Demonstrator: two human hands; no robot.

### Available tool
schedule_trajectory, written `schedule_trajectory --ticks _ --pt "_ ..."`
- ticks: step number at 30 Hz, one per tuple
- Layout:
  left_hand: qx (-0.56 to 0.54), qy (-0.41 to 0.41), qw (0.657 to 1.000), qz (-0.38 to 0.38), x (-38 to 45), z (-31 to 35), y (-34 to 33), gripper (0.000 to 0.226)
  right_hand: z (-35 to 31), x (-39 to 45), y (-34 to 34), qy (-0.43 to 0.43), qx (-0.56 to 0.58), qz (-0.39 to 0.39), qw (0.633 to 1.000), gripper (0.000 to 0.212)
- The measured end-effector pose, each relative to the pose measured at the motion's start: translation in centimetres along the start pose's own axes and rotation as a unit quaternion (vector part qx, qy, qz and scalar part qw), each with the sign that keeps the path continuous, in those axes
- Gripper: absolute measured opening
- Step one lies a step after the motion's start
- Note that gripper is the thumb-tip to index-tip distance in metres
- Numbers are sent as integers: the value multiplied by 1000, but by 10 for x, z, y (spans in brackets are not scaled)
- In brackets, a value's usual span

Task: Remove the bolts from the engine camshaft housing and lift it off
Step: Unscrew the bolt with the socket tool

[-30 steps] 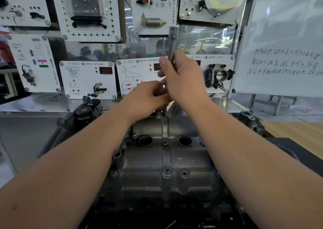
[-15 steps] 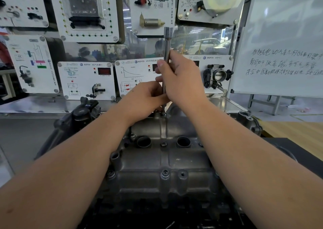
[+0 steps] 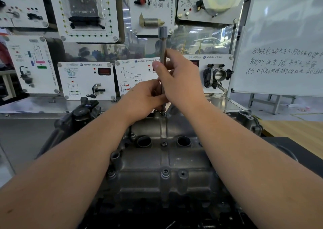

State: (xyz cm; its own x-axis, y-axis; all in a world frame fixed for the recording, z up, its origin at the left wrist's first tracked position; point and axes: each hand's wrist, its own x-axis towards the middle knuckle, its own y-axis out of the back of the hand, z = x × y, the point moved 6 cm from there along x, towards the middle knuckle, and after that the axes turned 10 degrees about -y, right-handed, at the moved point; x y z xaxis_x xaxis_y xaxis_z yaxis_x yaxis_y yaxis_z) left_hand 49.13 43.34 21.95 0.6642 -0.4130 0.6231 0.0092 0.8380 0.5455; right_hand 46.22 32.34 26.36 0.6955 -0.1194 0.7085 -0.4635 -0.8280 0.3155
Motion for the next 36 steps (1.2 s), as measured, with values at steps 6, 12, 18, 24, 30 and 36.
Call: schedule_trajectory --ticks 6,12,18,24,30,36 --pt "-47 23 999 9 1 -13 -3 15 6 7 -4 -40 -2 -21 999 23" --pt "-27 14 999 11 1 -11 1 17 5 3 -5 -39 31 -28 998 41" --pt "-2 0 1000 6 0 0 0 51 1 2 0 -26 9 -9 1000 23" --pt "-27 13 999 9 0 -7 -2 15 4 4 -5 -45 20 -31 998 29" --pt "-13 3 1000 6 -1 0 0 37 2 1 -3 -37 20 -22 999 37" --pt "-19 7 1000 11 1 -5 0 32 1 2 -6 -27 0 -34 999 23"
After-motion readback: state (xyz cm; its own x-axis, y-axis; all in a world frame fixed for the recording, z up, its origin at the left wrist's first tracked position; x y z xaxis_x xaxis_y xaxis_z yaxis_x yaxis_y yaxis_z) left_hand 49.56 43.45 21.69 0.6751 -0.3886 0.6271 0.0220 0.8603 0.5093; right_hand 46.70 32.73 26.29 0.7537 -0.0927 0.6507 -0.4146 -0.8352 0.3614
